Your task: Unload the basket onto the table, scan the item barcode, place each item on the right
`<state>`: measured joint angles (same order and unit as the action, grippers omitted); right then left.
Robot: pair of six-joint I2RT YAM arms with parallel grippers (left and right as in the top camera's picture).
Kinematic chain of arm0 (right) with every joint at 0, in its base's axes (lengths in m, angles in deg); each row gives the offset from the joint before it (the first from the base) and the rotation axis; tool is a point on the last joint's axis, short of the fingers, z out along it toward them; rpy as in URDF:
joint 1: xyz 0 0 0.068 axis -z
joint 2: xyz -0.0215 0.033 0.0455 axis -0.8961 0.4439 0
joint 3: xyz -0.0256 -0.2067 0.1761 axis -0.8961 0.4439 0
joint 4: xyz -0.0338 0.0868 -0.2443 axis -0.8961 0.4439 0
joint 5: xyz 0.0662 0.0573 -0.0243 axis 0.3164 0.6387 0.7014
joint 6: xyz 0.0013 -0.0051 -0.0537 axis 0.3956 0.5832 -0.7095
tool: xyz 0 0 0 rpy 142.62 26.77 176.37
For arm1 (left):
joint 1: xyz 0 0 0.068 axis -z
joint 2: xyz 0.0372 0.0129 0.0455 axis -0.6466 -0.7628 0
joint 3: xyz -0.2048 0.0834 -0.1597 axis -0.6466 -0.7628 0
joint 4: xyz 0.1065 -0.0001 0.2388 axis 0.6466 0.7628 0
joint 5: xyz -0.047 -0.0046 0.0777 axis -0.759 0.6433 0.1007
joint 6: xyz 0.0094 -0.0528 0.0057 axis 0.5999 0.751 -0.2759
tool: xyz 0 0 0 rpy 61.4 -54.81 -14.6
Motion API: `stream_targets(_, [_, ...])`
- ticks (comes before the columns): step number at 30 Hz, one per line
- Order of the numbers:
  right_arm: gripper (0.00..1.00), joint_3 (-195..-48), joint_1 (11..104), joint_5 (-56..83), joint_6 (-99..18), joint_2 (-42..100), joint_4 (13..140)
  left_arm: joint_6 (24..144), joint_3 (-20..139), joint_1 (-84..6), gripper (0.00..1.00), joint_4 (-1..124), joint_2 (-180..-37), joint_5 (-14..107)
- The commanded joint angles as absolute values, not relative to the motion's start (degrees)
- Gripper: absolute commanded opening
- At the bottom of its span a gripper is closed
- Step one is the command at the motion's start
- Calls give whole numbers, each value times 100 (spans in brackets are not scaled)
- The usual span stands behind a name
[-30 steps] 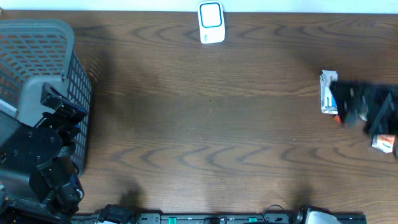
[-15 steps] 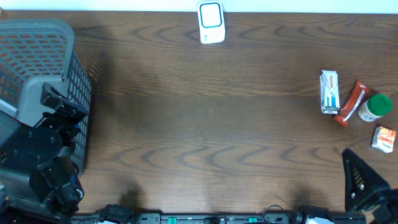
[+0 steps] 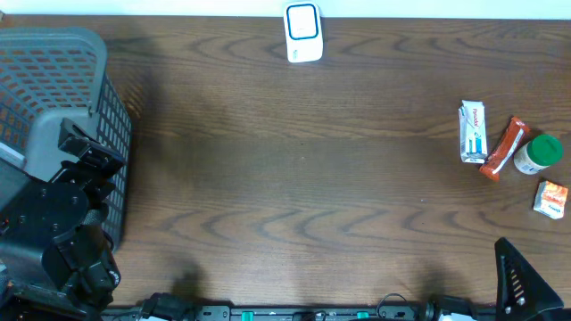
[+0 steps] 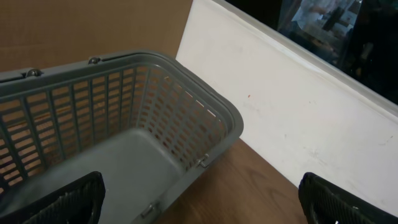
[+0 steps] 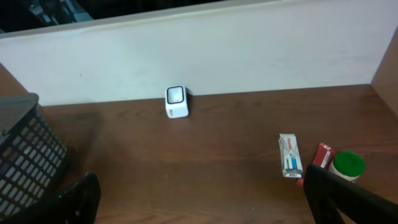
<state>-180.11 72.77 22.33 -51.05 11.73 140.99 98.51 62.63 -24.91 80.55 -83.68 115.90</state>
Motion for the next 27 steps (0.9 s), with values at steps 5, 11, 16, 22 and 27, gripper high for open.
stream_targets(5, [99, -17351, 7231, 2001, -5157, 533, 13876, 9775, 6247, -2526, 100, 8057, -8368, 11660])
stream_targets(11, [99, -14877, 7211, 1946, -5636, -866, 11697, 9775, 6247, -2526, 100, 8057, -8368, 11660])
stream_targets(16, [99, -12366, 7211, 1972, -5717, -2042, 9537, 9775, 6247, -2526, 100, 8057, -8368, 11660])
stream_targets(22, [99, -9819, 7211, 2191, -5715, -2846, 7371, 9775, 6247, -2526, 100, 8057, -8368, 11660])
stream_targets(27, [99, -8027, 7211, 2187, -5715, -3249, 5876, 9775, 6247, -2526, 100, 8057, -8368, 11660])
